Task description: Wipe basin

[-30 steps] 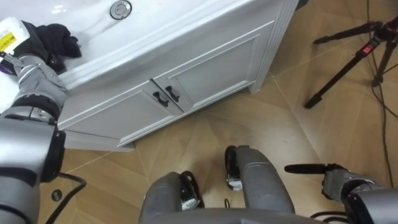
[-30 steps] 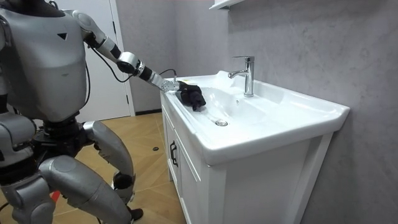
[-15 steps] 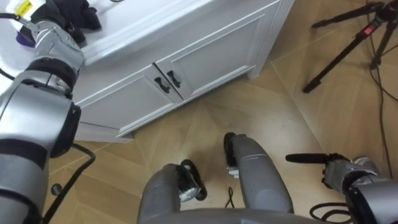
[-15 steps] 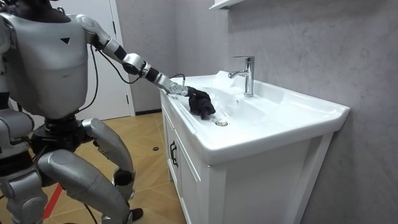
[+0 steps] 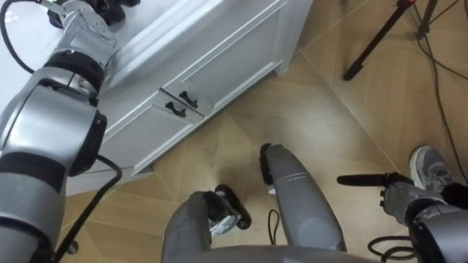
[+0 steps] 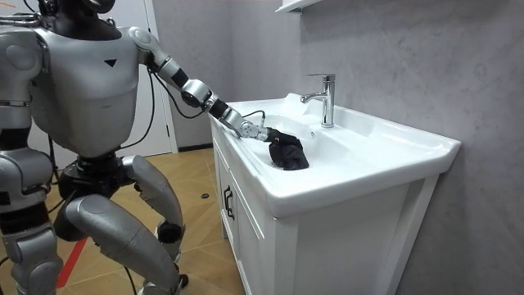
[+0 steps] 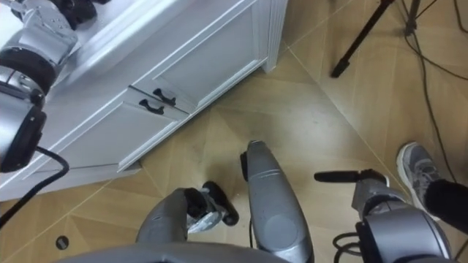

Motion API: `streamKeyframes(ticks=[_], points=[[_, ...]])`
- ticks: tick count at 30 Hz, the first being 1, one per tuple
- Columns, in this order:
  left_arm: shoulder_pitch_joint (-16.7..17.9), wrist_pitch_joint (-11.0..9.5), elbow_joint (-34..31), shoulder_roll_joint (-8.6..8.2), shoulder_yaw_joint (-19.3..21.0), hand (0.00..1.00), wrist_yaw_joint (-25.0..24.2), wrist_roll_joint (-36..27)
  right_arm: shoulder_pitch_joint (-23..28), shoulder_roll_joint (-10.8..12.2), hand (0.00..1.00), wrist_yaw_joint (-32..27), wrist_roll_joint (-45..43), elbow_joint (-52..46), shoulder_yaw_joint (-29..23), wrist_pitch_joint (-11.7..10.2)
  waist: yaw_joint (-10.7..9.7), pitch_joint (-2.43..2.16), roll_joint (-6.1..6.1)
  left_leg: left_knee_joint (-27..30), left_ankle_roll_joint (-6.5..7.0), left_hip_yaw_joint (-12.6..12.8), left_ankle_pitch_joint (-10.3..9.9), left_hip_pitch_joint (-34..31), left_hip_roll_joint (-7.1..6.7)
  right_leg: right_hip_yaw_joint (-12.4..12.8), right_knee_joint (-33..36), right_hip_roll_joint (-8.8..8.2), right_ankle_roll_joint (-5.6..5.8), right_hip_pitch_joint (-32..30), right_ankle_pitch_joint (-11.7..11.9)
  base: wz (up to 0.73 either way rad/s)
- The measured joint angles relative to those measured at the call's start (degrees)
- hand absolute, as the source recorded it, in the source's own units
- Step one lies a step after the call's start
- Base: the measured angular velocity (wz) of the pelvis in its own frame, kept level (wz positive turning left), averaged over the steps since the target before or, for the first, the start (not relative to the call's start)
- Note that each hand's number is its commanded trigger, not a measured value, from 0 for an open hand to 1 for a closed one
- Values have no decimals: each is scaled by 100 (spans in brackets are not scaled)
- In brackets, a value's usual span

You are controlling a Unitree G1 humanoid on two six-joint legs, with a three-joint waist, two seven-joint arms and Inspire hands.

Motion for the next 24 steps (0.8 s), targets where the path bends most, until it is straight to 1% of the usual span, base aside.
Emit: streamKeyframes(ticks=[1, 2, 4, 5, 6, 7, 9, 10, 12, 13, 15, 16, 18, 20, 21, 22, 23, 24], points=[[0, 1, 6, 8, 0, 100, 17, -5, 25, -9, 0, 17, -47, -39, 0, 0, -8, 0, 0, 0, -4, -1, -3, 1, 3, 0, 3, 1, -5, -1, -9, 0], [0, 1, 11, 17, -3, 100, 57, -23, 72, -24, 0, 65, -90, -62, 0, -2, -36, 15, -23, 0, -22, -5, -13, -4, 11, 5, 4, 5, -14, -6, -22, 0], [-3, 1, 16, 63, 1, 100, 128, -34, 77, -48, 0, 113, -236, -64, -2, -2, -108, 11, -21, 0, -55, -10, -32, -43, 14, 4, 8, 8, -21, -34, -28, 3], [-19, 0, 16, 109, 0, 100, 198, -34, 67, -65, 0, 123, -277, -64, -2, -4, -149, -8, 4, 5, -56, 6, -33, -80, 19, 18, 12, 15, -21, -79, -27, 0], [-21, -3, 30, 126, -1, 100, 253, -34, 85, -94, 0, 134, -293, -63, 0, -11, -173, -2, -4, 4, -58, 16, -34, -83, 23, 25, 13, 20, -24, -89, -25, 0], [-21, -3, 51, 125, -2, 100, 272, -34, 99, -110, 0, 142, -299, -63, 2, -12, -187, 4, -15, 3, -59, 20, -34, -79, 23, 30, 15, 21, -24, -86, -25, -4], [-28, -3, 56, 125, 0, 100, 338, -33, 142, -151, 0, 153, -303, -62, 0, -10, -205, -5, -11, 3, -51, 42, -45, -70, 25, 67, 18, 38, -10, -90, -22, -4], [-30, -3, 56, 124, 0, 100, 356, -33, 152, -153, 0, 156, -301, -62, 0, -10, -210, 1, -31, 1, -49, 48, -47, -67, 25, 84, 18, 48, -2, -91, -22, -5], [-81, -29, 50, 116, -4, 100, 444, -44, 169, -152, 0, 163, -296, -63, 3, -10, -220, -10, -46, 13, -31, 77, -57, -69, 29, 135, 18, 74, 20, -106, -11, -7], [-97, -43, 47, 108, -3, 100, 476, -46, 167, -152, 0, 163, -300, -59, 5, -12, -226, -8, -51, 24, -21, 73, -63, -73, 32, 136, 18, 77, 22, -109, -10, -6], [-152, -156, -4, 37, -1, 100, 557, -47, 169, -149, 0, 180, -373, -12, 8, -66, -282, -8, -59, 63, 13, 61, -91, -92, 38, 119, 23, 66, 40, -111, -11, 0], [-153, -191, -56, 27, 2, 100, 579, -46, 169, -144, 0, 194, -419, -5, 8, -78, -306, -8, -59, 67, 18, 57, -94, -104, 35, 116, 22, 63, 47, -117, -11, 0], [-219, -430, -279, -58, 3, 100, 688, -35, 144, -143, 0, 234, -516, -3, 0, -197, -318, -9, -61, 93, 46, 77, -108, -181, 30, 74, 17, 64, 65, -194, -3, -2], [-220, -579, -443, -115, 4, 100, 787, -2, 174, -138, 0, 292, -516, 73, 0, -284, -321, -9, -61, 122, 58, 93, -142, -188, 43, 88, 19, 53, 87, -198, -9, -6], [-221, -658, -560, -183, -2, 100, 848, 22, 175, -133, 0, 295, -516, 85, 1, -317, -320, -9, -61, 173, 67, 94, -175, -203, 68, 86, 36, 64, 104, -197, -21, -5], [-221, -691, -599, -195, 0, 100, 874, 49, 179, -129, 0, 300, -516, 86, 0, -321, -319, -9, -62, 201, 75, 111, -196, -206, 93, 86, 43, 77, 112, -197, -26, -4], [-221, -764, -640, -250, 1, 100, 929, 116, 174, -127, 0, 337, -516, 85, -1, -354, -319, -8, -64, 256, 83, 169, -223, -212, 143, 83, 54, 97, 124, -195, -38, 0], [-221, -836, -665, -270, 3, 100, 947, 166, 175, -127, 0, 348, -517, 85, -5, -407, -319, -6, -66, 271, 94, 186, -243, -212, 146, 86, 66, 110, 140, -195, -52, 0]])
